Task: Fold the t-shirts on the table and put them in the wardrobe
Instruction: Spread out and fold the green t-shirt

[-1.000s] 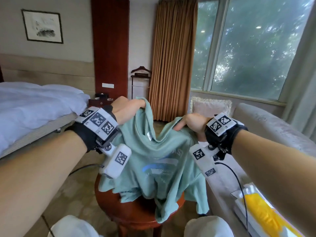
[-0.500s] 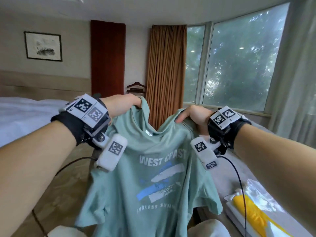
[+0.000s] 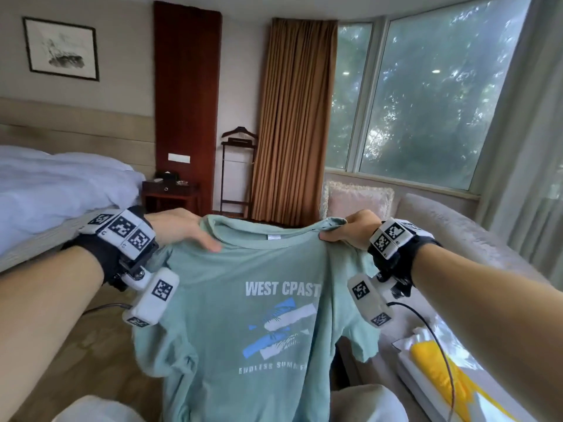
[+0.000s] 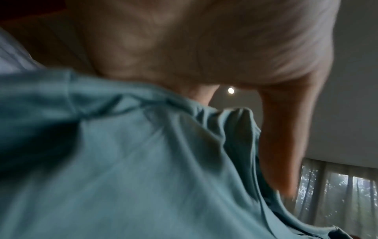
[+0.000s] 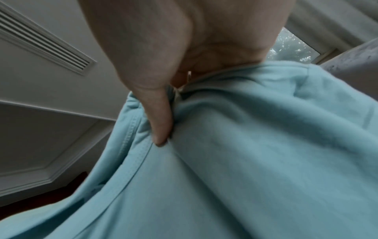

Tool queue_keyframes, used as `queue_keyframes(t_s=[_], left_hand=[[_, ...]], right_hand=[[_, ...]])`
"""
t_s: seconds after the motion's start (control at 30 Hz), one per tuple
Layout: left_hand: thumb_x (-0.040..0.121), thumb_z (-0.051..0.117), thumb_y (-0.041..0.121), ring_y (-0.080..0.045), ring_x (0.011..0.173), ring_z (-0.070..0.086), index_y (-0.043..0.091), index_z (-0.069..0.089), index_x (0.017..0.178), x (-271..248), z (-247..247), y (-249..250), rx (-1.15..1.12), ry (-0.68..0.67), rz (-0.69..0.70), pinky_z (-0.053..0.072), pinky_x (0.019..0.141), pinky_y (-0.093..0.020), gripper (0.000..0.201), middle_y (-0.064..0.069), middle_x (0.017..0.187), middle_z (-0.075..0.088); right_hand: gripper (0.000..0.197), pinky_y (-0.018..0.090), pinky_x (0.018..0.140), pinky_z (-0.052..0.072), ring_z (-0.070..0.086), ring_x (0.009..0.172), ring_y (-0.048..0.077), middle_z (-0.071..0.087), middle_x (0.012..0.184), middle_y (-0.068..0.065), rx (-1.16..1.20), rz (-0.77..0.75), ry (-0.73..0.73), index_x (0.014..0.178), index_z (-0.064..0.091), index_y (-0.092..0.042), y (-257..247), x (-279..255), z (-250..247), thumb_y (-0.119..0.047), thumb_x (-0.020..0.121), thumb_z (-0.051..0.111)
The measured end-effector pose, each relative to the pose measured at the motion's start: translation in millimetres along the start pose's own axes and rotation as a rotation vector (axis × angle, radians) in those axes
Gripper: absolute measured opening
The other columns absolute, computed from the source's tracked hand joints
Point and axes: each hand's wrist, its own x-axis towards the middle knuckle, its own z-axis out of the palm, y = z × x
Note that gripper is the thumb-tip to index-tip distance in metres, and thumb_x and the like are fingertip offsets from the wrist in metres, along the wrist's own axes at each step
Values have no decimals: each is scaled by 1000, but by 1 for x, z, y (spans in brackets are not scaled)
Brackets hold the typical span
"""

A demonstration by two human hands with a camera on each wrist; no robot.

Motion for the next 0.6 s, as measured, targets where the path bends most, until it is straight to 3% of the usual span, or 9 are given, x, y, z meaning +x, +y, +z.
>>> queue_keyframes(t_s=[0.1, 0.17, 0.23, 0.33, 0.43, 0.53, 0.6], left_hand=[[54, 92, 10, -16, 75, 66, 13, 76, 81, 18, 8, -14, 212, 121, 40, 51, 70, -23, 32, -3, 81, 74], [61, 87, 1, -12, 67, 59, 14, 74, 73, 39, 8, -29, 230, 257, 49, 45, 59, -17, 22, 0, 69, 69], [70, 79, -4, -10, 65, 54, 11, 71, 75, 60, 6, -44, 209, 339, 29, 37, 47, -6, 19, 3, 67, 63], [73, 79, -1, -6, 60, 58, 13, 68, 73, 90, 2, -66, 112, 442, 4, 41, 52, -6, 18, 1, 70, 62], [72, 83, 7, -17, 73, 61, 15, 70, 71, 116, 2, -87, -24, 540, -12, 48, 71, -23, 15, -4, 73, 67], [80, 78, 15, -16, 70, 58, 20, 69, 70, 145, 0, -110, -96, 577, -39, 46, 67, -23, 14, -2, 74, 67], [84, 74, 14, -21, 79, 59, 18, 68, 72, 167, 0, -126, -146, 610, -69, 45, 76, -27, 14, -6, 80, 67]], right_hand=[[45, 23, 56, 48, 65, 70, 14, 72, 81, 0, -2, 12, -29, 94, 76, -16, 11, 19, 17, -42, 60, 89], [43, 23, 58, 52, 67, 71, 15, 74, 86, 3, -32, 26, -86, 94, 76, -16, 19, 33, 27, -39, 60, 89], [31, 19, 52, 48, 61, 63, 14, 72, 82, 5, -49, 37, -133, 94, 77, -12, 25, 44, 36, -25, 68, 86], [17, 19, 48, 43, 56, 58, 14, 66, 76, 6, -72, 86, -138, 88, 74, -5, 31, 66, 50, -9, 72, 77], [11, 23, 50, 39, 55, 58, 20, 63, 71, 9, -40, 128, -118, 81, 71, -2, 36, 91, 68, -6, 72, 72], [6, 24, 49, 38, 54, 60, 19, 61, 69, 7, -9, 138, -132, 71, 68, -11, 47, 124, 93, -7, 74, 73], [6, 23, 58, 42, 56, 69, 19, 61, 71, 2, -15, 121, -145, 73, 71, -15, 57, 146, 113, -14, 76, 76]])
